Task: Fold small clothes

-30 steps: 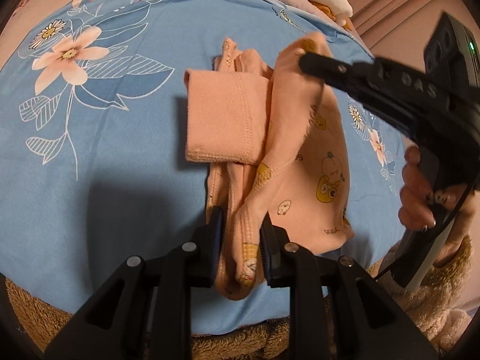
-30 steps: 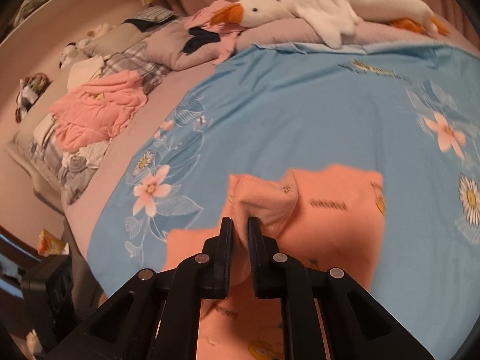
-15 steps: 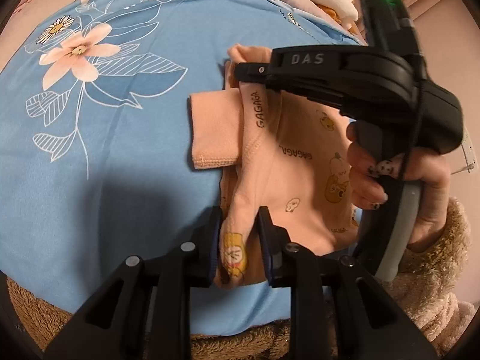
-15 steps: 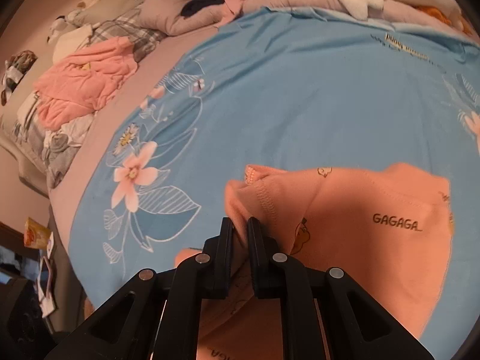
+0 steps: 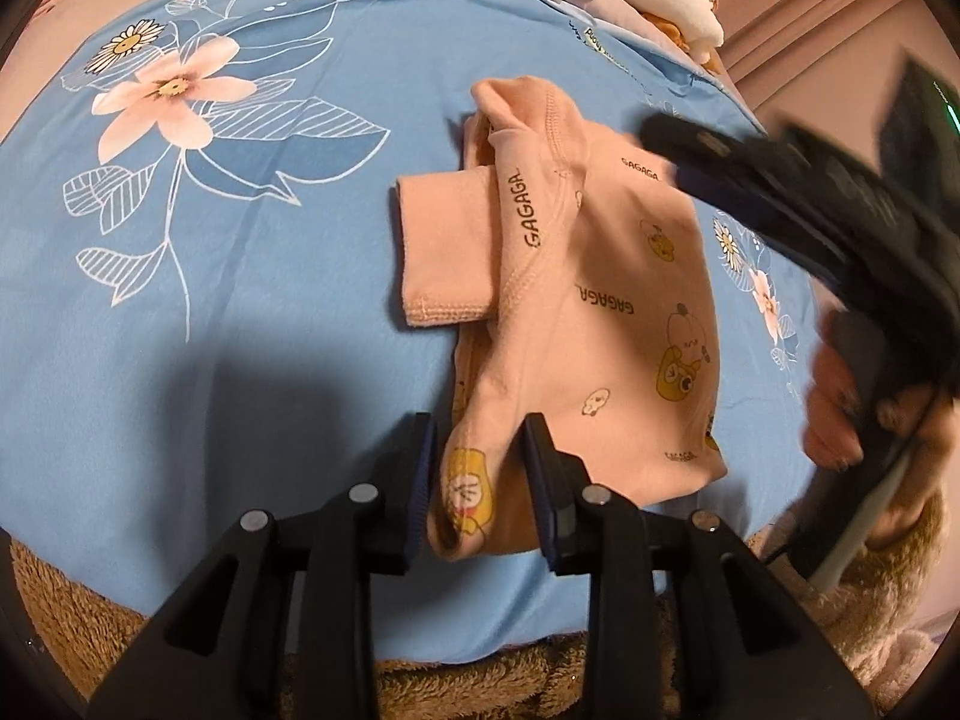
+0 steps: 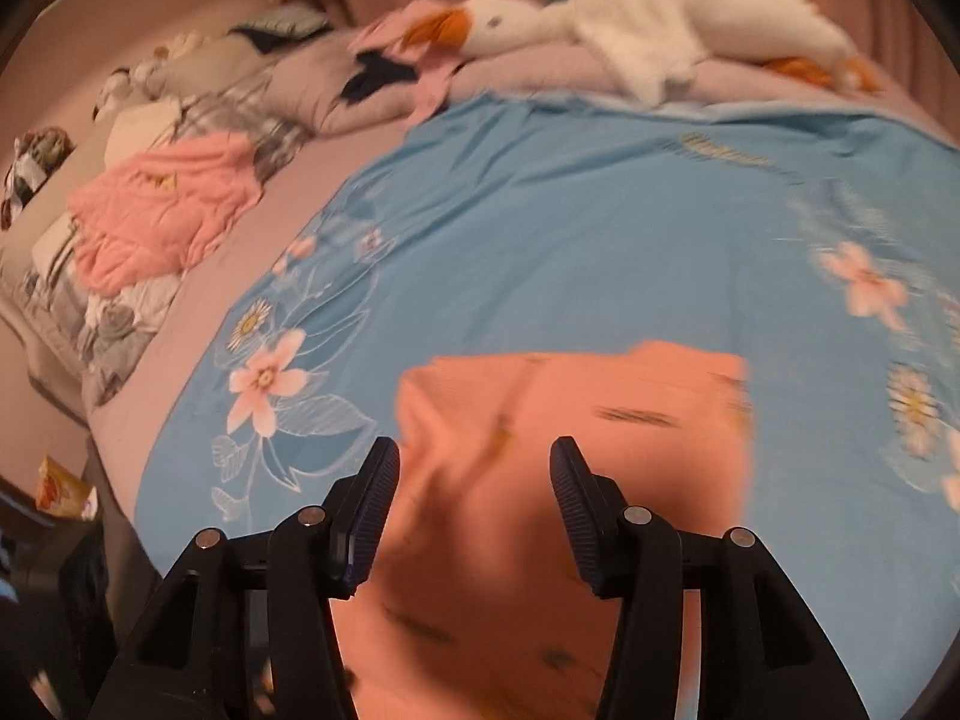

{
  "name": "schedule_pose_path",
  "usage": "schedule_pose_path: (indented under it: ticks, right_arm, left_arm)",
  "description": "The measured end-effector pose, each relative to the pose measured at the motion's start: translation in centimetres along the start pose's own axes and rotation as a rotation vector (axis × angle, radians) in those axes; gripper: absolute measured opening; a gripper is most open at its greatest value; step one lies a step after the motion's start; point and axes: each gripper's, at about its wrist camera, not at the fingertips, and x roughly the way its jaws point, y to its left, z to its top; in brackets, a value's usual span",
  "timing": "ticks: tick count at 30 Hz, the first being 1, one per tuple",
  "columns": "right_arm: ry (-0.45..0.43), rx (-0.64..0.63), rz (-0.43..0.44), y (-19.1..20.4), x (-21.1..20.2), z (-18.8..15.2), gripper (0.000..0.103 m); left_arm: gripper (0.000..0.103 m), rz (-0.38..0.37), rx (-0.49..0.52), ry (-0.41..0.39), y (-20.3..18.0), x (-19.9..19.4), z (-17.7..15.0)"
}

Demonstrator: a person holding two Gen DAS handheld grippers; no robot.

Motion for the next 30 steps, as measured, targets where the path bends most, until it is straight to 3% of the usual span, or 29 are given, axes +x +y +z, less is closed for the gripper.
schedule_pose_path:
  ticks: [3,9,14,18,20,21,23,26,30]
  right_arm:
    - [-0.042,0.012,-0.021,-1.9,-2.3,-2.1,0.052]
    - [0.038,0.101,-0.098,-4.9,-2.9,-7.3,0.052]
    - [0.11,0.186,-0.037,-5.7,-2.1,-10.4,0.052]
    - [0.109,0.196,-0.005,-5.3,-2.6,-11.2,0.052]
    - [0.114,0.192,0.018,-4.9,-2.6,-11.4,0.051]
    - [0.119,0.19,0.028,-4.7,-2.4,-11.5,0.049]
    - [0.13,0.177,0.035,-4.2,-2.2,-11.9,0.032]
    - [0.117,0.131,0.018,-3.4,-2.7,-11.9,0.018]
    - [0.079,0.07,0.004,-2.7,-4.1,-12.1,0.014]
  left_arm:
    - [0.028,-0.004,0.001,0.0,0.1,-0.3,-0.3]
    - [0.028,0.008,0.009,-0.014,0.2,-0.5,-1.0]
    - [0.028,0.021,0.013,-0.032,0.2,-0.3,-1.4]
    - [0.014,0.027,0.014,-0.038,0.2,-0.2,-1.7]
    - [0.014,0.04,0.027,-0.044,-0.1,-0.1,-1.8]
    - [0.014,0.045,0.029,-0.045,-0.2,-0.1,-1.8]
    - [0.013,0.044,0.025,-0.043,-0.1,-0.1,-1.7]
    - [0.011,0.042,0.035,-0.044,-0.2,-0.3,-1.6]
    - [0.011,0.049,0.055,-0.05,-0.4,-0.6,-1.6]
